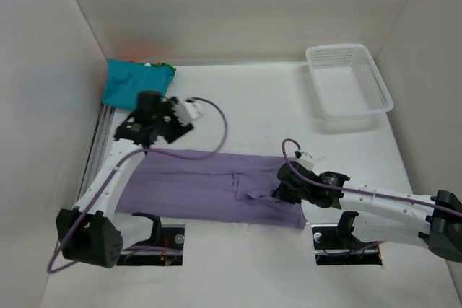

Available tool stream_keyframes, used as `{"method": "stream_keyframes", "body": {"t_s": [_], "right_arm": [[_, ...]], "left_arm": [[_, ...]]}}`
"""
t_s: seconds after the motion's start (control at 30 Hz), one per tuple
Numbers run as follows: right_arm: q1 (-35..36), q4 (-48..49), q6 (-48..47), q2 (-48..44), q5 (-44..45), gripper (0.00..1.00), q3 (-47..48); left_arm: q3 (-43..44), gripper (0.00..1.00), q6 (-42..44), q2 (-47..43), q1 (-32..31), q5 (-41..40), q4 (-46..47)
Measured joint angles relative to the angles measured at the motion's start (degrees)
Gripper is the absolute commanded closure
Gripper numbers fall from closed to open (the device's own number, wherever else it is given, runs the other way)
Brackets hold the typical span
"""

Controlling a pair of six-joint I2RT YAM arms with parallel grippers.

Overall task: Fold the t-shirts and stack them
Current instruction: Fold the other side of the tshirt into a rectangle

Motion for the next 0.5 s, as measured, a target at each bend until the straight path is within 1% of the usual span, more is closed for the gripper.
{"method": "stream_keyframes", "body": {"t_s": [0.1,0.13,0.2,0.27,0.33,0.43,0.5], "right_arm": [[-3.1,1.9,-0.5,-1.1,-0.4,1.0,-0.9],[-4.2,2.6,-0.7,-1.7,-0.5,1.0,-1.4],[-6.1,3.8,-0.8,-3.0,-0.6,1.0,-2.5],[-6.8,4.3,-0.8,-4.1,-0.7,1.0,-3.7],[-6.9,4.5,-0.6,-4.9,-0.9,1.0,-4.5],[-7.1,5.0,-0.3,-5.9,-1.1,1.0,-5.5],[-7.1,5.2,0.0,-6.1,-1.1,1.0,-5.6]], "left_arm": [[0.2,0.45,-3.6,1.4,-25.0,0.1,0.3],[0.3,0.46,-4.9,2.8,-31.7,0.2,0.2],[0.3,0.47,-7.0,7.1,-42.6,0.4,-0.4],[0.1,0.47,-8.5,12.0,-49.7,0.0,-1.0],[-0.3,0.48,-9.6,15.6,-54.4,-0.3,-1.4],[-1.1,0.48,-10.7,18.4,-59.5,-0.7,-1.5],[-1.4,0.48,-11.1,19.2,-61.2,-0.7,-1.3]]}}
